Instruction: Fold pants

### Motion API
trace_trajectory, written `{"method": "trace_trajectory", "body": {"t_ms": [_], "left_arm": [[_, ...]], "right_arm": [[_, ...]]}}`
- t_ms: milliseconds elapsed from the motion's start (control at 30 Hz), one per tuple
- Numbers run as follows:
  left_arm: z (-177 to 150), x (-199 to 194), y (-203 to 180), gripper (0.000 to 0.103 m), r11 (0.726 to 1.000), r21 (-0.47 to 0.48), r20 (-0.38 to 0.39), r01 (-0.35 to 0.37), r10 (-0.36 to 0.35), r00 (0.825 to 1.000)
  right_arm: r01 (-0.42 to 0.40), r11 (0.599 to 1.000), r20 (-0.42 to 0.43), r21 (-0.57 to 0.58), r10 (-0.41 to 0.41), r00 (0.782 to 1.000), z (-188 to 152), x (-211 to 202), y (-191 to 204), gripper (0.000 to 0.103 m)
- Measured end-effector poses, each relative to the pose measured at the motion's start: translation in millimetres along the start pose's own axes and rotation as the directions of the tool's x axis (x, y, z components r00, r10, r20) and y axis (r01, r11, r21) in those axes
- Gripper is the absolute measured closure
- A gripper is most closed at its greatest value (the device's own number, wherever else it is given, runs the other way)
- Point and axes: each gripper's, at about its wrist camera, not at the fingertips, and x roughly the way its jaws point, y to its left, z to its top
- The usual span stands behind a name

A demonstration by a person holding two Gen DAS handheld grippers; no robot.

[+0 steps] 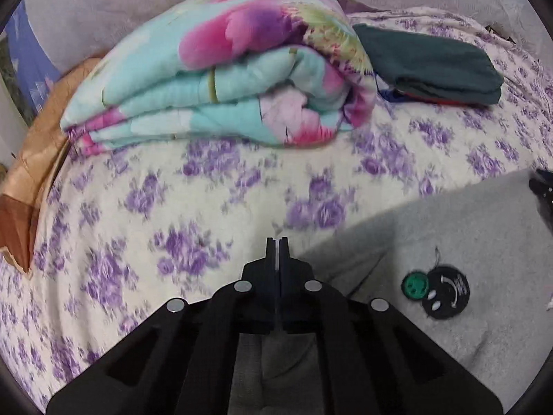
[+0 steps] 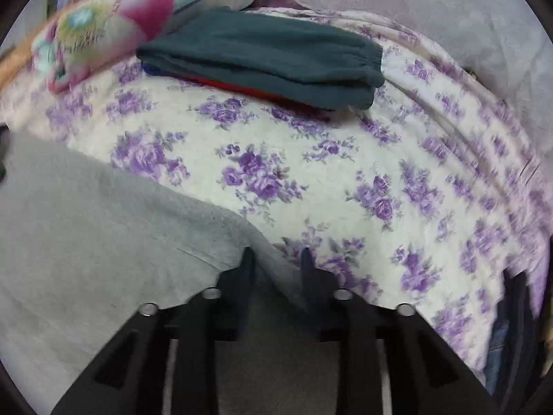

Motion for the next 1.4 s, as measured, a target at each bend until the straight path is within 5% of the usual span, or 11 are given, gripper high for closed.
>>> {"method": "trace_trajectory", "body": {"t_ms": [67,167,367,500,767,833,900,967,1133,1267,1400], "left_arm": [[-6,-11,8,0.072,1.0,0.011,0.024,0.02,-0.02,1.0],[-8,-23,22,0.035,0.999,0.049,0.046,0.016,-0.018,0.999],[-6,-21,25,0.029,0.985,0.155,0.025,0.075,-0.08,0.996],[-4,-13,16,0.026,0.965,0.264,0.025,0.009,-0.017,1.0],[-7,-15,38,0.008,0.967,0.252,0.043,0.033,-0.045,0.998],[-14,1,29,0.009,0.964,0.254,-0.029,0.078,-0.073,0.997],[-22,9,17,0.029,0.957,0.273,-0.058,0.093,-0.08,0.995],[-24,5,6,0.08,0.933,0.311,-0.078,0.178,-0.162,0.984],[-30,-4,-10,0.088,0.905,0.414,-0.035,0.094,-0.087,0.996],[-26,-18,-8,0.091,0.922,0.382,0.007,0.058,-0.066,0.998],[-17,-65,2,0.091,0.948,0.315,0.126,0.051,-0.095,0.987]], "right_arm": [[-0.058,0.998,0.072,0.025,0.056,0.996,1,-22,-10,0.028],[-0.058,0.998,0.117,0.024,0.055,0.992,5,-43,-18,0.022],[-0.097,0.995,0.109,-0.003,0.097,0.989,6,-37,-11,0.021],[-0.084,0.996,0.08,-0.009,0.084,0.993,5,-27,-6,0.016],[-0.095,0.995,0.07,-0.034,0.097,0.993,8,-18,-1,0.011],[-0.129,0.992,0.065,-0.009,0.129,0.989,11,-14,-1,0.011],[-0.158,0.987,0.063,-0.013,0.159,0.985,14,-12,1,0.011],[-0.166,0.986,0.046,-0.033,0.167,0.985,15,-7,6,0.011],[-0.161,0.983,-0.042,-0.083,0.158,0.987,11,19,27,0.013],[-0.222,0.975,-0.048,0.018,0.223,0.974,6,17,28,0.081],[-0.356,0.931,0.125,0.08,0.345,0.93,-2,-58,-5,0.088]]}}
